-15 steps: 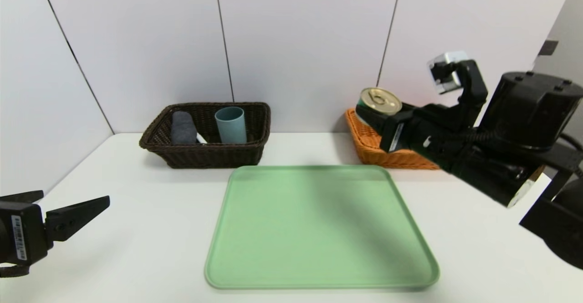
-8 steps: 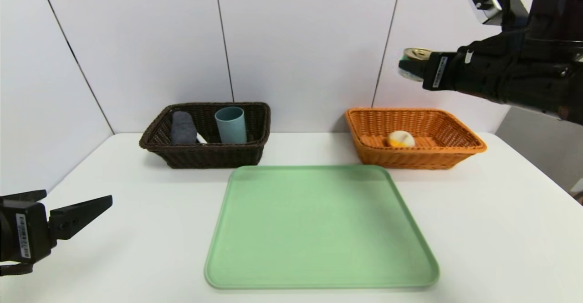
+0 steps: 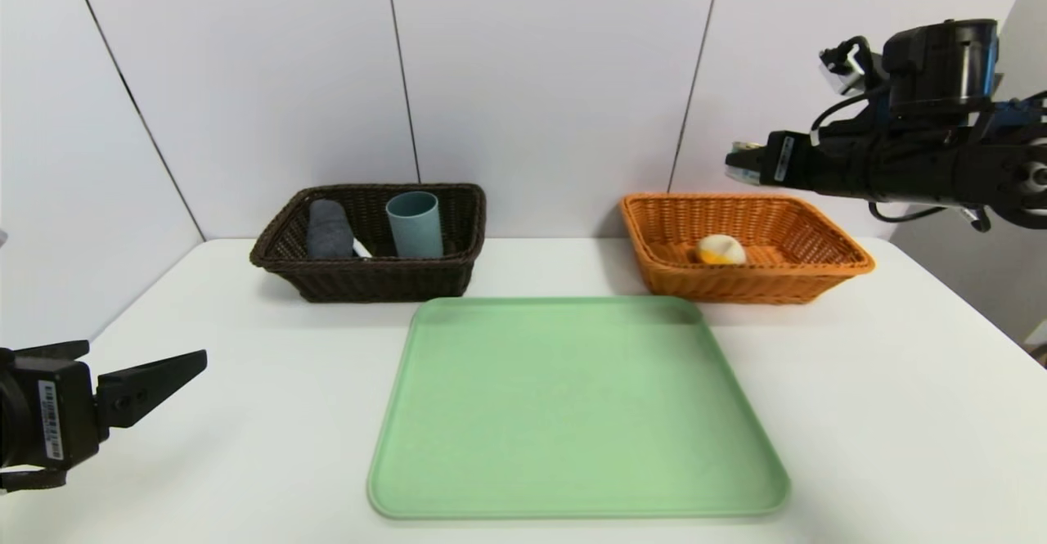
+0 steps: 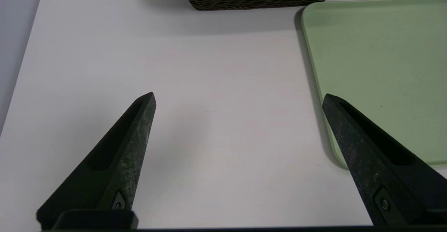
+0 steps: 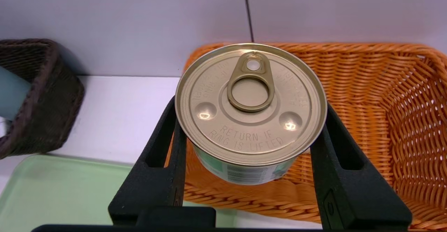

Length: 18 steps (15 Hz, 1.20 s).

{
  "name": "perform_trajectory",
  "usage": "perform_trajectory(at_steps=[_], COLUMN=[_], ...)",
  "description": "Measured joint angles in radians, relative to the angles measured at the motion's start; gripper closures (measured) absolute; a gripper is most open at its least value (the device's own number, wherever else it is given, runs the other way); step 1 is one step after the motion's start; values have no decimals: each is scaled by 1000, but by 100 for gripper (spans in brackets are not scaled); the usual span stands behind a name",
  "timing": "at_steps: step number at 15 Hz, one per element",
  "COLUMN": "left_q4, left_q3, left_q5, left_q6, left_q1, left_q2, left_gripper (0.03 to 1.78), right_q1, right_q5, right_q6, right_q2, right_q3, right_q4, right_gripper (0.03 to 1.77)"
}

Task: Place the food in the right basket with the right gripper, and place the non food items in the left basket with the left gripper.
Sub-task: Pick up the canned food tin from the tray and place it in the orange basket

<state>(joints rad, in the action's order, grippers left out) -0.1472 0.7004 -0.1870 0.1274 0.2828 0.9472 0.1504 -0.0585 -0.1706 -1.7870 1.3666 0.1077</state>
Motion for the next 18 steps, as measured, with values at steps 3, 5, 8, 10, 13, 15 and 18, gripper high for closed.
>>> perform_trajectory(at_steps=[3, 5, 8, 10, 13, 15, 18], left_q4=[0, 0, 0, 0, 0, 0, 0], left_q3=[5, 5, 7, 7, 10, 13, 13], left_q5=[-1, -1, -2, -3, -3, -3, -2], left_q6=[1, 1, 3, 3, 2, 2, 1], left_q1=[0, 0, 0, 0, 0, 0, 0], left_q2=[4, 5, 6, 6, 6, 6, 6], left_gripper=[12, 12, 12, 12, 12, 12, 12], right_q1=[-20, -26, -33, -35, -37, -43, -57], right_q5=[-3, -2, -2, -2, -1, -1, 6], right_q6=[-1, -1, 0, -1, 0, 1, 9], right_q2=[-65, -104, -149, -170, -190, -198, -214], right_q3=[22, 44, 73, 84, 90, 93, 100], right_q4=[0, -1, -1, -1, -1, -1, -1], right_gripper=[83, 83, 83, 83, 83, 83, 83])
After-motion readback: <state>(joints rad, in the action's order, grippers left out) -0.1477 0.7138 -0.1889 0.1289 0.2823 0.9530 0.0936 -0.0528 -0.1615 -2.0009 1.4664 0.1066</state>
